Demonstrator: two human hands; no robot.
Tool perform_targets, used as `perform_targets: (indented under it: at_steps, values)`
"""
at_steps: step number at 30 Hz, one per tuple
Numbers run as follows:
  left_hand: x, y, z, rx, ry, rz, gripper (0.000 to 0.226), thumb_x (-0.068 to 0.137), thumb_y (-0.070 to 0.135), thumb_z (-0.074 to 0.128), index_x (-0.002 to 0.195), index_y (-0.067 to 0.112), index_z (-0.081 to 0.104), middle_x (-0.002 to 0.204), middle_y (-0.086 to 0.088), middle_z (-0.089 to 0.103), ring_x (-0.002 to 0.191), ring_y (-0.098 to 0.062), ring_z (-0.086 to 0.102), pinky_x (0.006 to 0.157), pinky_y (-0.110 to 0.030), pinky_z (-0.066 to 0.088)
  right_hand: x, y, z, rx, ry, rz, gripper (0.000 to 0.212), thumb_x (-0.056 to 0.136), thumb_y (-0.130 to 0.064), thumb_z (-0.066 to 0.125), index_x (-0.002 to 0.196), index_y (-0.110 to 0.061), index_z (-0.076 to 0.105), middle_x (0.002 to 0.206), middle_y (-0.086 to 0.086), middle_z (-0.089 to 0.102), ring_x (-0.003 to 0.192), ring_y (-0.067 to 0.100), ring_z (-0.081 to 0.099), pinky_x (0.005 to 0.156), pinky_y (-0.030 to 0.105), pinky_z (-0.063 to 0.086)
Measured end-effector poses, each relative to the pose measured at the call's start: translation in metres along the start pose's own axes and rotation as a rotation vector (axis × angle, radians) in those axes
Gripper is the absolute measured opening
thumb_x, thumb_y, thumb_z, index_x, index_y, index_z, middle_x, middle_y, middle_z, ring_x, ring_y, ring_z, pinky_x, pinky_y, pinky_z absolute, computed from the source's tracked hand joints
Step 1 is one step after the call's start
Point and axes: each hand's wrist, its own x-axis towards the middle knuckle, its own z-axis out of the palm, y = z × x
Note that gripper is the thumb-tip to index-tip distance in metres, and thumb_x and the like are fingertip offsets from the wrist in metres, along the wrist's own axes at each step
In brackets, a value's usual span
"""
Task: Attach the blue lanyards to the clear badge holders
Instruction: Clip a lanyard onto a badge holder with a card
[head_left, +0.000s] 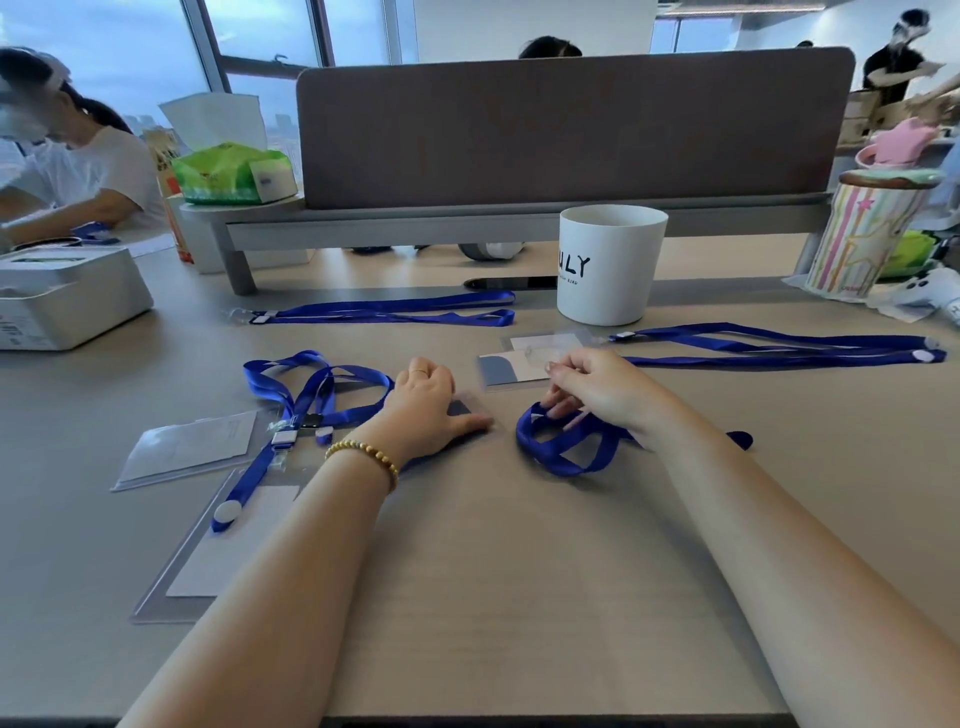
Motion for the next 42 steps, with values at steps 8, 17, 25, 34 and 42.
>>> perform_targets:
  at_steps: [8, 17, 25, 34, 42]
  values:
    - [0.001, -0.01, -0.012, -0.054, -0.209, -0.014, 0.084, 0.077, 0.051, 0.063, 0.141, 0.012, 0.024, 0.141, -0.009, 0.04, 0.124, -0.025, 0.043, 0.104, -0.038, 0.04, 0.003, 0.001, 0.005, -0.139, -0.01, -0.007, 0.023, 0.099, -0.029, 0.039, 0.084, -0.02, 0.054, 0.102, 0.0, 0.067, 0.089, 0.011, 0.064, 0.079, 0.027, 0.047]
    - [-0.001, -0.005, -0.009, 0.055, -0.188, -0.136, 0.102, 0.064, 0.069, 0.062, 0.138, 0.006, 0.029, 0.139, -0.014, 0.033, 0.128, -0.031, 0.029, 0.105, -0.039, 0.033, 0.002, -0.001, 0.007, -0.19, -0.004, -0.033, 0.021, 0.1, -0.029, 0.037, 0.096, -0.018, 0.055, 0.104, -0.003, 0.064, 0.086, 0.005, 0.059, 0.062, 0.02, 0.04]
    - [-0.01, 0.017, -0.009, -0.039, -0.094, 0.069, 0.063, 0.085, 0.034, 0.061, 0.134, 0.007, 0.03, 0.119, -0.01, 0.059, 0.104, -0.021, 0.058, 0.088, -0.028, 0.049, 0.005, -0.009, 0.017, -0.052, 0.146, -0.177, 0.022, 0.101, -0.029, 0.035, 0.097, -0.019, 0.053, 0.1, 0.001, 0.064, 0.096, 0.018, 0.06, 0.087, 0.031, 0.049]
    - [-0.011, 0.025, -0.01, 0.13, -0.111, 0.176, 0.051, 0.088, 0.023, 0.058, 0.131, 0.008, 0.035, 0.114, -0.01, 0.06, 0.093, -0.017, 0.057, 0.089, -0.028, 0.05, 0.01, 0.007, -0.026, -0.24, 0.515, -0.011, 0.028, 0.1, -0.028, 0.037, 0.097, -0.007, 0.055, 0.083, 0.006, 0.063, 0.071, 0.016, 0.057, 0.054, 0.026, 0.039]
    - [-0.006, -0.001, -0.014, -0.042, -0.149, 0.046, 0.085, 0.076, 0.057, 0.059, 0.142, 0.016, 0.024, 0.147, -0.008, 0.028, 0.133, -0.028, 0.031, 0.108, -0.041, 0.033, -0.003, 0.005, -0.021, -0.775, 0.366, 0.095, 0.015, 0.097, -0.015, 0.041, 0.097, -0.005, 0.052, 0.079, 0.009, 0.054, 0.079, 0.029, 0.054, 0.063, 0.034, 0.04]
